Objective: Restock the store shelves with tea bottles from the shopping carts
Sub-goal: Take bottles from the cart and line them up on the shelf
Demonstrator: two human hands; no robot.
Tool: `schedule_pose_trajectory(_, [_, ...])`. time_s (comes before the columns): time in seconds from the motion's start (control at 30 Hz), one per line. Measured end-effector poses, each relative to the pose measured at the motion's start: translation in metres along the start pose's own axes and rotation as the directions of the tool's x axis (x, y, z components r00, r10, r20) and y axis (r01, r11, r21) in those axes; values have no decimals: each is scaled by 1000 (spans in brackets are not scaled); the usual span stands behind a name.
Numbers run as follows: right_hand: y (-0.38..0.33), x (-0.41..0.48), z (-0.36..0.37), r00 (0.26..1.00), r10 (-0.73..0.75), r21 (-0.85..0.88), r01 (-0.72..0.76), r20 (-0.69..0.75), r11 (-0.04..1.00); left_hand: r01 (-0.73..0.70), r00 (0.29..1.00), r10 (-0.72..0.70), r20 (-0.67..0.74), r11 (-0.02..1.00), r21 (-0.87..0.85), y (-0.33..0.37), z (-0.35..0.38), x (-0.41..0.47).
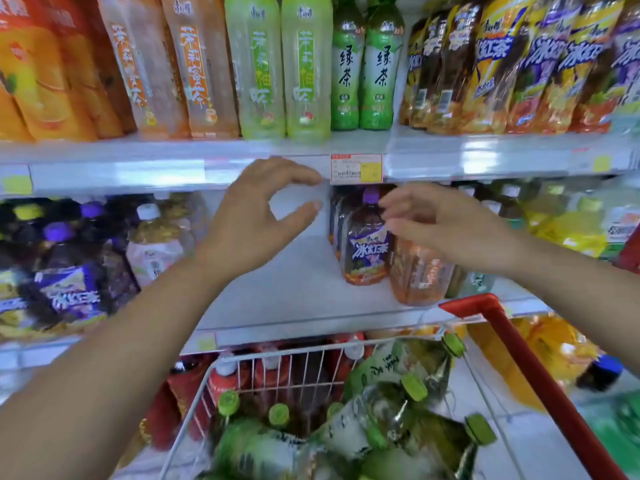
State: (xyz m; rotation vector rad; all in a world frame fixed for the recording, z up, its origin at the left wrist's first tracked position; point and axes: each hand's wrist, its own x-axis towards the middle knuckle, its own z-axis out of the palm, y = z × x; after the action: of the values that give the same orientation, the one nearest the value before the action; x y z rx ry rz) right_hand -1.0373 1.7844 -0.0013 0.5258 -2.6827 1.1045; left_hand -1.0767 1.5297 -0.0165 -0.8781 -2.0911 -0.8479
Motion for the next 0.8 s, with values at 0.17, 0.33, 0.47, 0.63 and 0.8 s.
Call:
schedule_pose_trajectory(0.17, [32,-51,45,946,127,-165,-80,299,983,383,837,-252,485,904,-190,3,36,-91])
schedule_pose_trajectory(0.33, [41,-82,63,773,385,-511,-92,504,854,545,475,-260,841,837,-50,9,51,-143])
schedule_pose_trajectory(0.47, [49,-99,85,747,462,-600,-107,478,793,553,192,-221,956,830,80,7,46,-160])
schedule_pose_trajectory(0.63, [47,-104,99,821,459,-508,-251,340,824,546,47,-227,973,822,166,-8,33,-169])
schedule_pose_trajectory(0.8, [42,-103,108,864,439,-219,-391,247,894,430,33,-246,969,878,209,-11,30,-175])
